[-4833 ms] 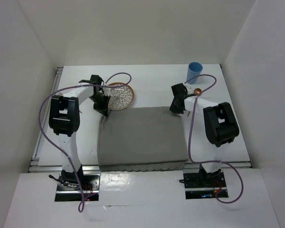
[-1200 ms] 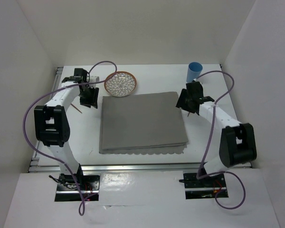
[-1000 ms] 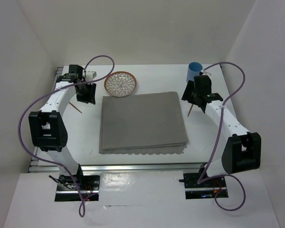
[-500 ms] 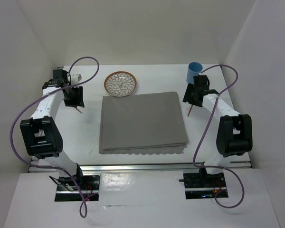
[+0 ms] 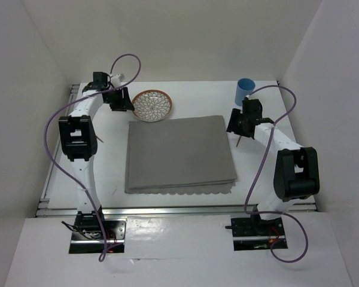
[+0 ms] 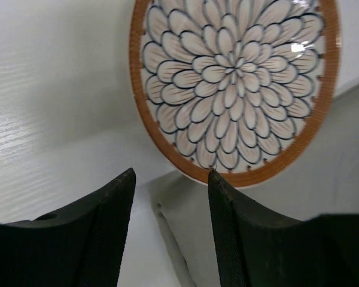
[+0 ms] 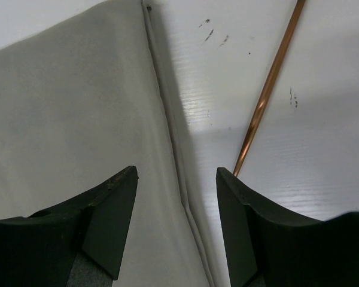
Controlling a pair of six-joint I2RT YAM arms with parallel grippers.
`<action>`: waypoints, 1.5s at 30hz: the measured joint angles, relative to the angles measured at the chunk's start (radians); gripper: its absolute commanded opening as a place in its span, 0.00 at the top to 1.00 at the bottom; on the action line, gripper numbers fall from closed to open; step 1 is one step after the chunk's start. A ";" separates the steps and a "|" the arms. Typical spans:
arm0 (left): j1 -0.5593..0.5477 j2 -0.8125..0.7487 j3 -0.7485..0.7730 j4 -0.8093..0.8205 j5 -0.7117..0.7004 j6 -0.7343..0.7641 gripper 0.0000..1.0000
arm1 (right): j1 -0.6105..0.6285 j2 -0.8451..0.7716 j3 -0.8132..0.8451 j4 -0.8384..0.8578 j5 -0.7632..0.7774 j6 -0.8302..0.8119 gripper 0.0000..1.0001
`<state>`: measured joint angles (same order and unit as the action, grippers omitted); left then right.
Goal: Set the dinner table for one person
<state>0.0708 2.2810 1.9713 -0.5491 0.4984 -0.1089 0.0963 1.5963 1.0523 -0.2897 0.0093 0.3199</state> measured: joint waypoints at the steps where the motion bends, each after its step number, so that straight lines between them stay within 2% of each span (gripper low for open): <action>1: -0.003 0.026 0.013 -0.005 -0.008 -0.004 0.41 | 0.003 -0.001 0.000 0.000 0.000 0.000 0.37; 20: -0.040 0.234 0.200 0.017 0.006 -0.087 0.41 | 0.018 -0.006 0.007 -0.019 0.021 -0.004 0.37; 23: -0.040 0.266 0.243 0.020 0.027 -0.111 0.49 | 0.020 -0.006 0.010 -0.024 0.034 -0.005 0.37; 25: -0.039 0.284 0.262 0.021 0.047 -0.128 0.59 | 0.024 -0.006 0.010 -0.034 0.042 -0.010 0.37; 26: -0.038 0.294 0.270 0.026 0.055 -0.134 0.71 | 0.027 -0.006 0.010 -0.039 0.048 -0.013 0.37; 28: -0.033 0.311 0.279 0.034 0.085 -0.161 0.87 | 0.035 -0.005 0.016 -0.053 0.061 -0.019 0.37; 29: -0.030 0.319 0.281 0.042 0.113 -0.188 0.97 | 0.039 -0.005 0.019 -0.058 0.066 -0.021 0.37; 30: -0.027 0.325 0.283 0.051 0.146 -0.228 1.00 | 0.042 -0.005 0.022 -0.063 0.074 -0.023 0.37; 33: -0.015 0.329 0.278 0.071 0.228 -0.270 1.00 | 0.048 -0.005 0.031 -0.072 0.089 -0.026 0.37; 36: 0.001 0.329 0.205 0.158 0.324 -0.349 1.00 | 0.052 -0.005 0.036 -0.080 0.097 -0.027 0.37; 40: 0.030 0.329 0.086 0.317 0.470 -0.545 1.00 | 0.066 -0.005 0.036 -0.094 0.109 -0.027 0.37; 45: 0.050 0.329 -0.002 0.552 0.576 -0.820 1.00 | 0.087 -0.005 0.036 -0.100 0.117 -0.030 0.37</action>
<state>0.1204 2.6099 1.9690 0.0029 1.0740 -0.9291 0.1833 1.5917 1.0882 -0.3901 0.1261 0.2897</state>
